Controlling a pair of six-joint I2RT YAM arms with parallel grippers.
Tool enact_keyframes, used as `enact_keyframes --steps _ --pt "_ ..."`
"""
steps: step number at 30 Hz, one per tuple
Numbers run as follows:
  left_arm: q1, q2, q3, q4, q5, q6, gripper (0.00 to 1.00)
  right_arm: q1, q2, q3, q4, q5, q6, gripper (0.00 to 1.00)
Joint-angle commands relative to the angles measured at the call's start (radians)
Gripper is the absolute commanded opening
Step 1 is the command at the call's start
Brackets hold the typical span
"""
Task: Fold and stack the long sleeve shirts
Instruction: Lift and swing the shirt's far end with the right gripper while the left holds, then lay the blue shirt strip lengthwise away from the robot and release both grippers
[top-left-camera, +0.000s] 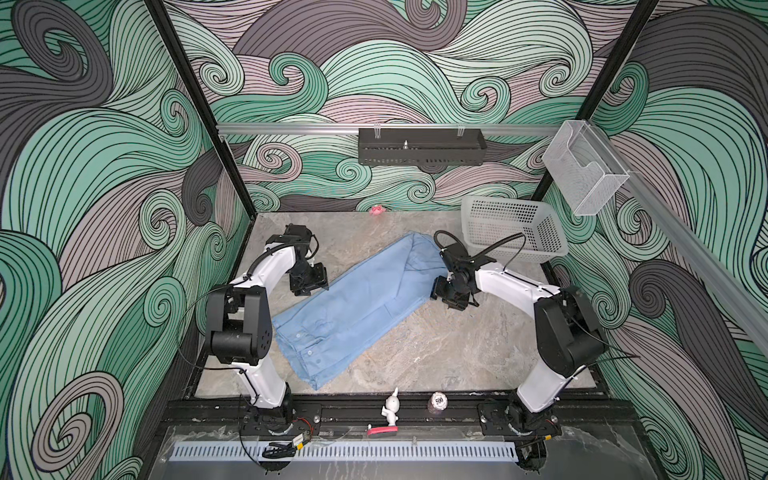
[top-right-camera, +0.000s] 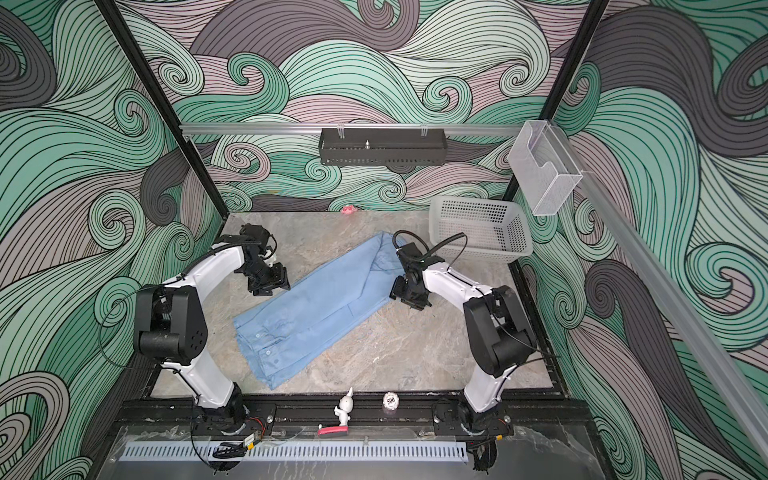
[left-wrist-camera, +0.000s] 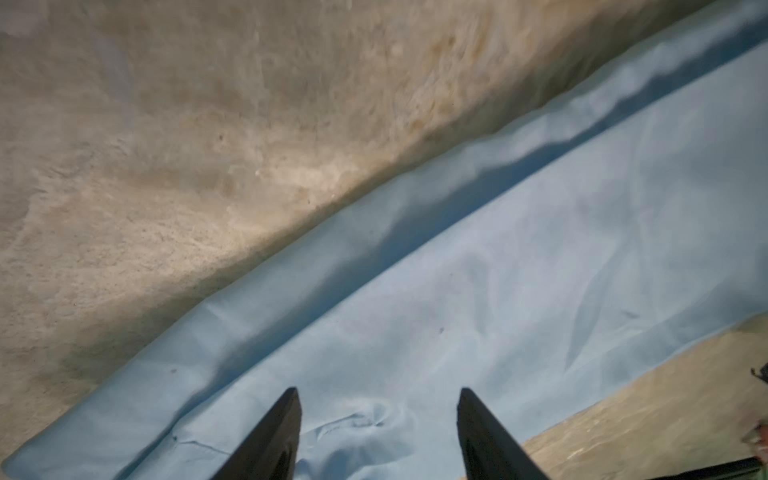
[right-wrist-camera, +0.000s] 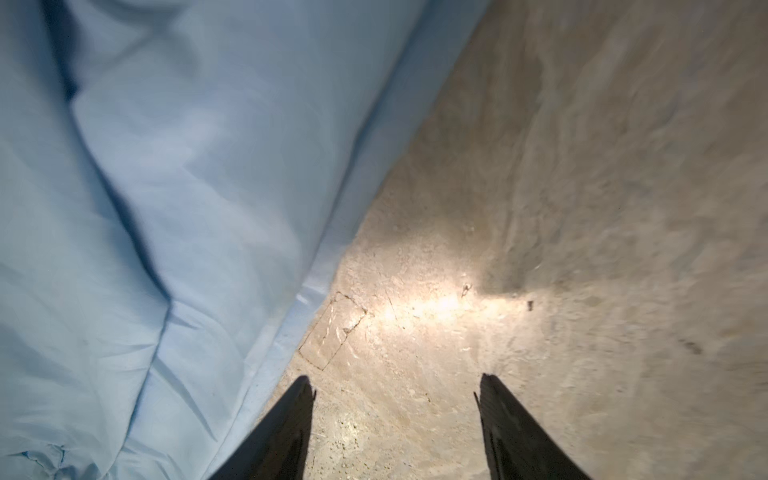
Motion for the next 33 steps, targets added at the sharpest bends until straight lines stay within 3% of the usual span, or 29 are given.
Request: enact_keyframes --steps 1,6,11,19,27,33 --pt "0.003 0.04 0.007 -0.064 -0.072 0.097 0.63 0.021 0.047 -0.008 0.16 -0.054 0.107 0.68" --pt "0.002 0.14 -0.001 -0.076 -0.074 0.105 0.62 0.017 0.15 0.063 0.181 -0.053 0.1 0.68" --pt "-0.012 0.186 -0.015 -0.087 -0.037 0.103 0.55 -0.037 0.26 0.181 0.163 -0.062 0.066 0.62" --pt "-0.074 0.177 -0.121 -0.022 0.168 0.054 0.46 -0.133 0.422 0.436 0.055 -0.1 -0.069 0.53" --pt "-0.234 0.211 -0.144 0.186 0.402 -0.14 0.43 -0.162 0.625 0.799 -0.099 -0.191 -0.215 0.52" --pt "-0.332 0.314 -0.05 0.291 0.463 -0.273 0.42 -0.177 0.754 1.036 -0.183 -0.203 -0.252 0.52"
